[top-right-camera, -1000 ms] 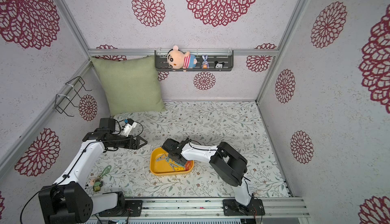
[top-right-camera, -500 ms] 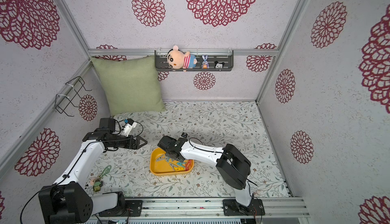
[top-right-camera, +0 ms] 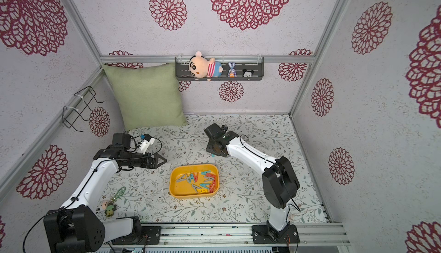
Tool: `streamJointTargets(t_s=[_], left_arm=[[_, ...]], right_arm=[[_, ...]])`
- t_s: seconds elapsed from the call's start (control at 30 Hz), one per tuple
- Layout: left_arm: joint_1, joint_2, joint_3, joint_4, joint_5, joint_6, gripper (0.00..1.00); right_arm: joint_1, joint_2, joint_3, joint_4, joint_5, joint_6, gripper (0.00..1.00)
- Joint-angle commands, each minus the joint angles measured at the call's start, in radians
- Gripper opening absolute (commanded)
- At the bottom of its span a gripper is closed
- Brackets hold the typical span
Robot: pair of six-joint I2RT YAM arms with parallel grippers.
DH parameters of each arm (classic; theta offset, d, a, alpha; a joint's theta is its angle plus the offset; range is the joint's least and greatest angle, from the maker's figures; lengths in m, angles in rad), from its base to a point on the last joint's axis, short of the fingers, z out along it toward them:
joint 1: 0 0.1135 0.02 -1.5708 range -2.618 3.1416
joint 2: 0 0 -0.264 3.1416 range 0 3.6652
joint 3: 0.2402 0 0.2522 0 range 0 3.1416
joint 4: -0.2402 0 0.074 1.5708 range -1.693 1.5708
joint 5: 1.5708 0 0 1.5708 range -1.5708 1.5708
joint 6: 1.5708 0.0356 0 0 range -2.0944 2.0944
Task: Take the clothespins out of the storage box
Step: Place the clothespin at the center of the board.
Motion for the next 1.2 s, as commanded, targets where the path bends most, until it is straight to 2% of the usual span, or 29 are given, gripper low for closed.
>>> streamJointTargets(t_s=[0.0,0.2,0.37,0.67,0.77,0.93,1.17], left_arm=[[0.008,-0.002,0.006,-0.008,0.004,0.008,0.97],[0.008,-0.002,0.006,-0.005,0.006,0.008,0.97],[0.008,-0.003,0.005,-0.004,0.004,0.007,0.97],[0.008,0.002,0.003,-0.002,0.009,0.008,0.98],[0.008,0.0,0.003,-0.002,0.009,0.008,0.97],[0.008,-0.002,0.003,-0.001,0.007,0.008,0.97],[0.007,-0.006,0.003,-0.003,0.006,0.008,0.98]], right_arm=[[-0.104,0.048,0.036,-0.055,-0.04,-0.178,0.0],[-0.231,0.215,0.19,-0.142,0.045,-0.304,0.0],[-0.298,0.357,0.342,-0.202,0.024,-0.371,0.0],[-0.326,0.566,0.574,-0.312,0.06,-0.416,0.0],[-0.326,0.583,0.589,-0.307,0.057,-0.415,0.01],[-0.33,0.599,0.596,-0.293,0.045,-0.409,0.1],[-0.331,0.604,0.615,-0.293,0.047,-0.408,0.32]])
